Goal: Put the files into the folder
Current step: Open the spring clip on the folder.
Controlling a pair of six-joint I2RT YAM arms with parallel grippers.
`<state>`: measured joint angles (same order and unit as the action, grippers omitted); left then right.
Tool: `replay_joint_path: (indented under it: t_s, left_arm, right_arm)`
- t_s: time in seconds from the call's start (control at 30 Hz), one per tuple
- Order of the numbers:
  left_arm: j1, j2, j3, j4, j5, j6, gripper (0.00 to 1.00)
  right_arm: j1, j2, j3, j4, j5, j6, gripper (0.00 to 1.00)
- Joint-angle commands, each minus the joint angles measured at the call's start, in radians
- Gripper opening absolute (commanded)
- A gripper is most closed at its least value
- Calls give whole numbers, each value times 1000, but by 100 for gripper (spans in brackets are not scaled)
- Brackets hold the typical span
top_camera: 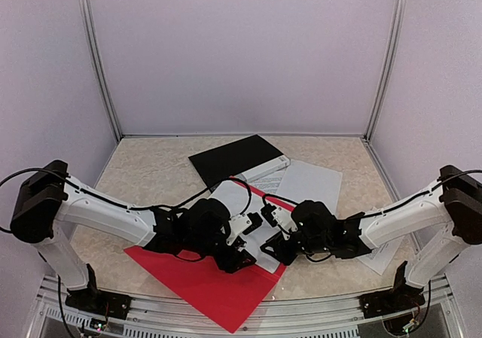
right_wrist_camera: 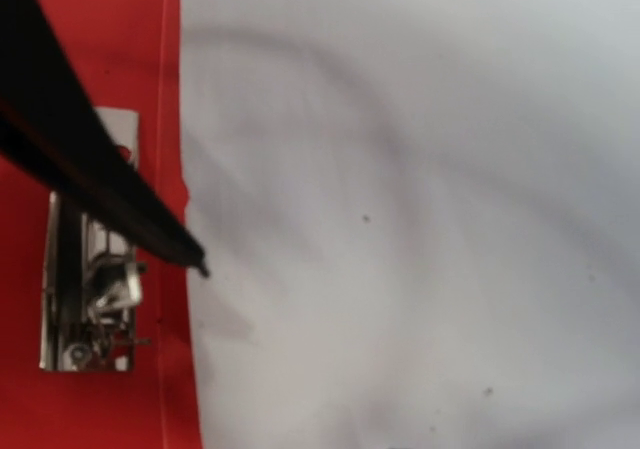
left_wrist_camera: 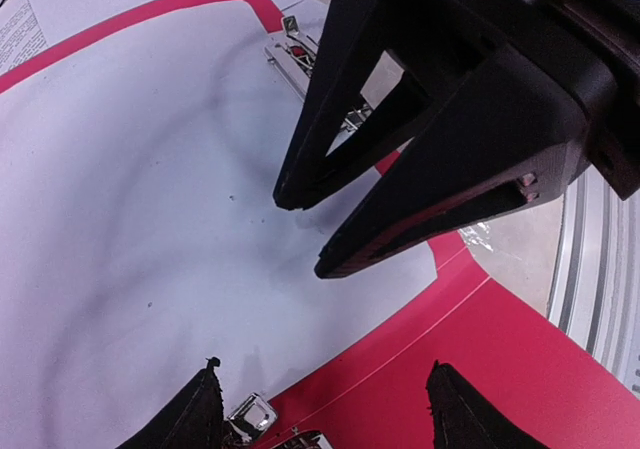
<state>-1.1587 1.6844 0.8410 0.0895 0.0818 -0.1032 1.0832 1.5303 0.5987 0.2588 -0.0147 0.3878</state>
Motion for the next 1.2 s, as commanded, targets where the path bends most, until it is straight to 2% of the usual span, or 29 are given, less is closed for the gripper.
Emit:
replay_joint_path:
  t_s: [0.0,0.37,0.47,0.6,1.17]
  left_arm:
    - [-18,12,22,-2,10,5,68]
    - [-50,56,78,-40,27,19,70]
    - [-50,75,89,-44,44,17,76]
    - [-51,81,99,-58,52,17,79]
    - [-51,171,159,-65,116,24,81]
  right_arm:
    - [-3,-33,-23,-21,34,10,26]
    - [-3,-60,-40,-28,52,21,25]
    - [-2,-65,-44,-31,54,22,26]
    - [-2,-80,-55,-33,64,27,25]
    - [-2,-133,-61,-101,107,35,25]
